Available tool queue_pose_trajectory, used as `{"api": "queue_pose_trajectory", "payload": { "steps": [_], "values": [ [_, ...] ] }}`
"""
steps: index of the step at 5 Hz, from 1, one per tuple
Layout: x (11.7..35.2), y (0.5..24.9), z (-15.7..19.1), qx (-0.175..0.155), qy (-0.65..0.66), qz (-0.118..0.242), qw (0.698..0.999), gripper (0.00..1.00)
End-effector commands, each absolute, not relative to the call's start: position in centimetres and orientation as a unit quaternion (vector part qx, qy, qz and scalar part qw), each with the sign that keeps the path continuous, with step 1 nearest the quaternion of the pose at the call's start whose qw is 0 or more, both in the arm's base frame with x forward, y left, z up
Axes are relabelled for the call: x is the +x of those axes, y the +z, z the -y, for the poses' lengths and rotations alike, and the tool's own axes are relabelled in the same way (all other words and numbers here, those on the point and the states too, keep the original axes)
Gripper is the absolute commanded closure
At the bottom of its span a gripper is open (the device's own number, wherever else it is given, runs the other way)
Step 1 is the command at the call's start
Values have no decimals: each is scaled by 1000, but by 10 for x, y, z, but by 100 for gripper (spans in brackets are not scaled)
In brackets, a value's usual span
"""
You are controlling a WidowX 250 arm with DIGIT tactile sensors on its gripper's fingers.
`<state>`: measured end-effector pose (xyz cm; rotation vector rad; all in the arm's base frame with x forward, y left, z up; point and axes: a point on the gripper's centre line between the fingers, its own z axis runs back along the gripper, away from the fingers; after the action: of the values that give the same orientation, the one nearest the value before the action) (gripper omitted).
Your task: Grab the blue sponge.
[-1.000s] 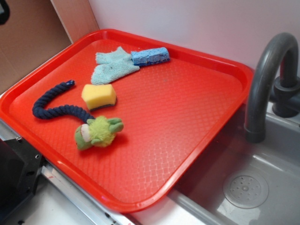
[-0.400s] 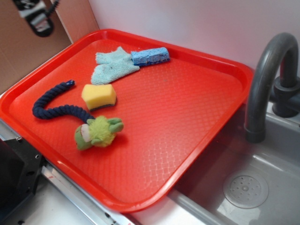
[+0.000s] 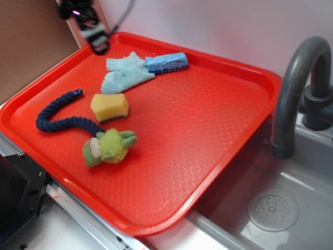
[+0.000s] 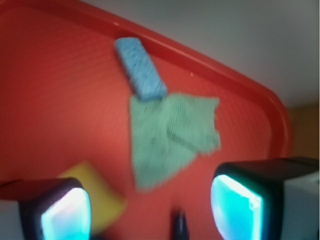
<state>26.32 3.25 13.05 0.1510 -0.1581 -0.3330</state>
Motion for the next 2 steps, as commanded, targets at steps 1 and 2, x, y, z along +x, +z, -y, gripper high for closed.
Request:
{"api": "queue_pose_trajectory", "payload": {
  "steps": [1,2],
  "values": [
    [325,120,-42,43,-192,112,974,0],
    [347,107,-39,34,-207,107,972,0]
  ]
}}
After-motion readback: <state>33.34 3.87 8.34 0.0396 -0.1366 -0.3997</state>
